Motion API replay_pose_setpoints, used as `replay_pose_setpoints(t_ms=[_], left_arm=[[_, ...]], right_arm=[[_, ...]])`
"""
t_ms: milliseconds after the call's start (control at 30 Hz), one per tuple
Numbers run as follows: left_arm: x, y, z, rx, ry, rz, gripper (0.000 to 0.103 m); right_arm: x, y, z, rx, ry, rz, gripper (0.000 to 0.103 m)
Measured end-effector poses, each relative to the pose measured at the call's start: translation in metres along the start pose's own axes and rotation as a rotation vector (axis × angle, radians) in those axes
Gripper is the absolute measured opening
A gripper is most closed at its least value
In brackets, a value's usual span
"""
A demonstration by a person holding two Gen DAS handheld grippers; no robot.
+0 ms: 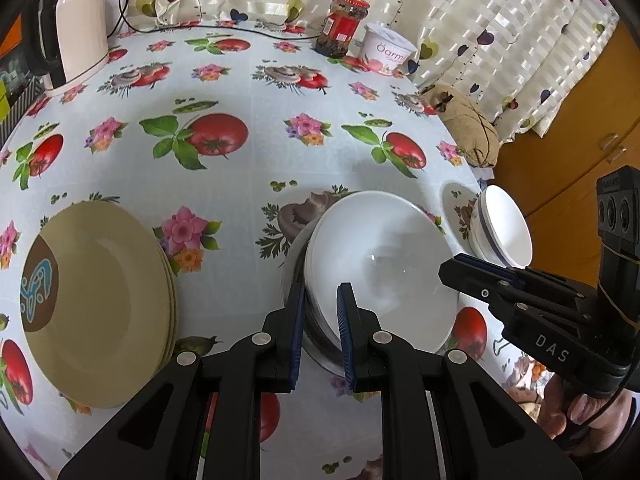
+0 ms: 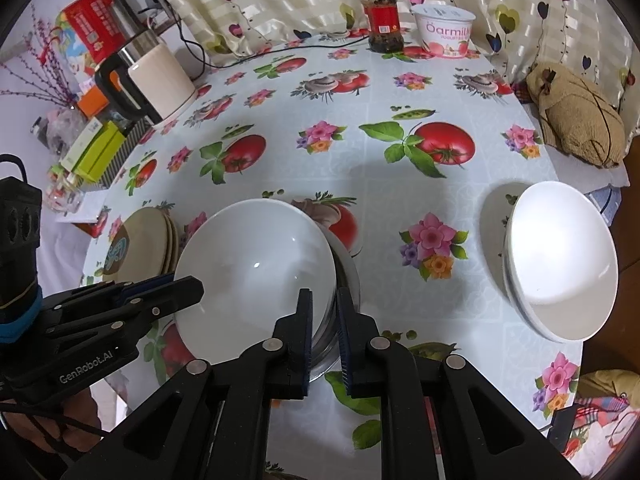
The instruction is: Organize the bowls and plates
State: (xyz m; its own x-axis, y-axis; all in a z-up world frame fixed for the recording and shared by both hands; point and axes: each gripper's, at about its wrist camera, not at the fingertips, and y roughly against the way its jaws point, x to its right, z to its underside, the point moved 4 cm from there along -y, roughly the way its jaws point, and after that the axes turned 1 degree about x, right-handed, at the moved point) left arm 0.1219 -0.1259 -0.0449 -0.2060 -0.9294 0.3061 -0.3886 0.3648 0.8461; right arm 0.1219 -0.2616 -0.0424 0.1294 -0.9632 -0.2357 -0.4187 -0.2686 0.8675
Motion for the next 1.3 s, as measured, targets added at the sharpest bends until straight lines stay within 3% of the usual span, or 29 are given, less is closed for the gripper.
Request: replay_pose_setpoints(t_ms=[433, 800, 1300], left_arm=[[0.001, 0.019, -0.005, 0.070, -0.022, -0.017, 0.017], [0.019, 0.033, -0.009, 0.126, -0.070, 0.017, 0.017], [0.039, 0.027, -0.011, 0.115, -0.109, 0.032, 0.017]], right_arm=[[-0.003, 0.026, -0.001, 0.058, 0.028, 0.025, 0.025], [0.001, 0.055, 0.000, 0.126, 0.042, 0.061, 0.031], [0.019, 0.073, -0.001, 0.180, 0.017, 0.084, 0.036]])
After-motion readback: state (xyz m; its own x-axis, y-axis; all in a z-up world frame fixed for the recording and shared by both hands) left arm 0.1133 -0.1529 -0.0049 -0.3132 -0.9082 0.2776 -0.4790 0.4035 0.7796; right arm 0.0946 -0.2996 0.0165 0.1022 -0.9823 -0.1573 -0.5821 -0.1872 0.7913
